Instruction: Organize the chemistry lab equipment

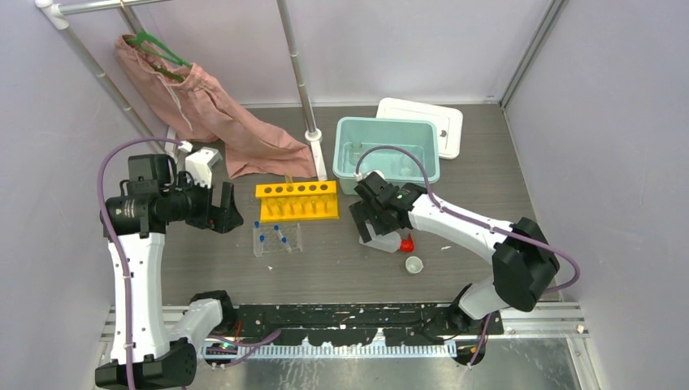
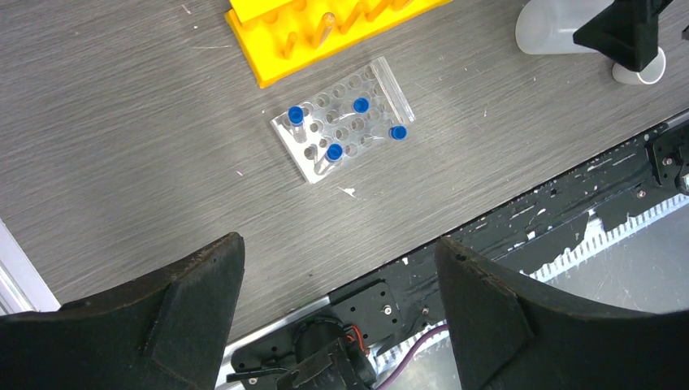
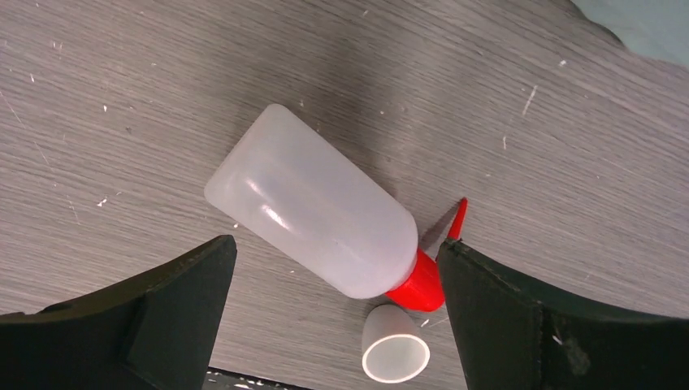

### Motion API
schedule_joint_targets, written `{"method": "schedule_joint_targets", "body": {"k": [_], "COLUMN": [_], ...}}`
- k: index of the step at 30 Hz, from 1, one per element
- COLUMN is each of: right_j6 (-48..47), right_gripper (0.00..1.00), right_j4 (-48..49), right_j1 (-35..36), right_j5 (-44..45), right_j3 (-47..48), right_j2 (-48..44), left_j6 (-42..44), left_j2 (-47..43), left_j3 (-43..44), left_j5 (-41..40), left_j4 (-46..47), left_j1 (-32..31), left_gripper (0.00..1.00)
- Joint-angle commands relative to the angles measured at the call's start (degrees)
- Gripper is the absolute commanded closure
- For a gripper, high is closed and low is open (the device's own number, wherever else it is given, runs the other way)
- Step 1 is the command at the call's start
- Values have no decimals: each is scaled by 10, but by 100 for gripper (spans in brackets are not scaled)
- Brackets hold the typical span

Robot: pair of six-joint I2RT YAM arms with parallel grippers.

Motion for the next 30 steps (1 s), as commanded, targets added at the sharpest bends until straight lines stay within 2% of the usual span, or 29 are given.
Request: {"method": "schedule_joint_targets", "body": {"k": [1, 10, 21, 30], "right_j6": [-47, -63, -91, -118], "right_gripper": [0, 0, 2, 1], "right_j4": [83, 89, 81, 66], "right_j1": [-1, -1, -1, -1], "right_j5": [-38, -66, -5, 13], "right_j3": [4, 3, 0, -1], "right_j2": [11, 84, 109, 120], "left_j6": [2, 9, 5, 4], "left_j2": [-6, -9, -6, -2], "left_j3": [3, 2, 6, 14], "left_j5": [14, 12, 12, 11], "left_j4": [22, 18, 17, 11], "left_j1": [-1, -1, -1, -1], "left_gripper": [13, 13, 13, 13]}}
